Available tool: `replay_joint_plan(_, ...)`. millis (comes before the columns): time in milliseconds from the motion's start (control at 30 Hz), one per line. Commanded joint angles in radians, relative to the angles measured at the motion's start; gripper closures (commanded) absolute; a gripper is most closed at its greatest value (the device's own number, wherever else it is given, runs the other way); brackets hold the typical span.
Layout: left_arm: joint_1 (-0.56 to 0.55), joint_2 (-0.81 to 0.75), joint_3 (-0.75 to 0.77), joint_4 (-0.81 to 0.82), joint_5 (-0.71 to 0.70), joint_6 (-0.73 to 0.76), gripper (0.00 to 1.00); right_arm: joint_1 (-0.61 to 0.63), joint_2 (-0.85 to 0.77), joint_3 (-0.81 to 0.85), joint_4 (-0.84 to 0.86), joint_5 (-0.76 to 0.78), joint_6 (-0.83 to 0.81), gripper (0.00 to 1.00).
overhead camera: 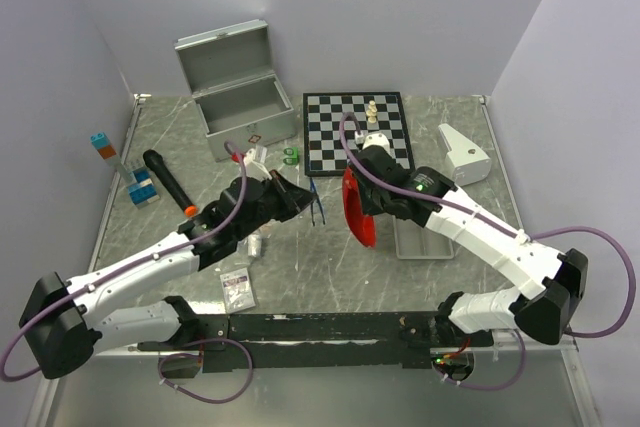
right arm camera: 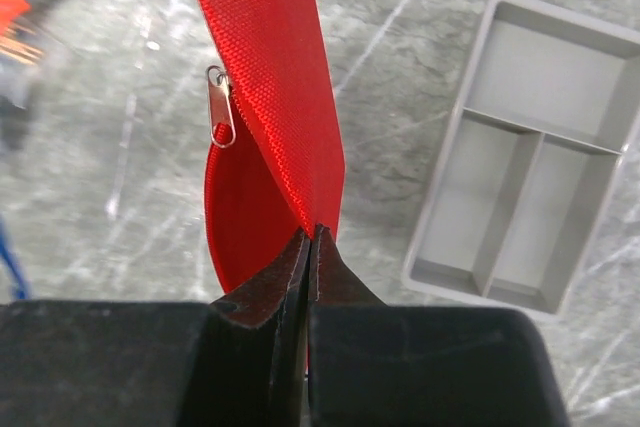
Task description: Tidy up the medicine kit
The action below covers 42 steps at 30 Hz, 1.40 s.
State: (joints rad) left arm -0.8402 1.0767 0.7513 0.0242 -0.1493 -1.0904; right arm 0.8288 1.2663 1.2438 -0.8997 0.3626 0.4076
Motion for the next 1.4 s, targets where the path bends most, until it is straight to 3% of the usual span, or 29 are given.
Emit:
replay_joint_plan(0,-0.023,-0.003,-0.009,0.218,0.096,0.056,0.99,-0.020,0.025,0.104,0.021,-0.066,0.051,1.00)
replay_joint_plan(467,-0.129,0.135,0.063,0.347,-0.041,0.162,0.99,-0.022,0.070,0.184,-0.036,-0.149,0.138,1.00)
replay_joint_plan(1000,-0.200,0.189,0.079,0.206,-0.297,0.135,0.99,-0.033,0.035,0.174,-0.058,-0.126,0.151,1.00)
replay_joint_plan(1367,-0.208,0.299,0.180,0.099,-0.289,0.130,0.99,-0.036,0.027,0.172,-0.047,-0.137,0.154,1.00)
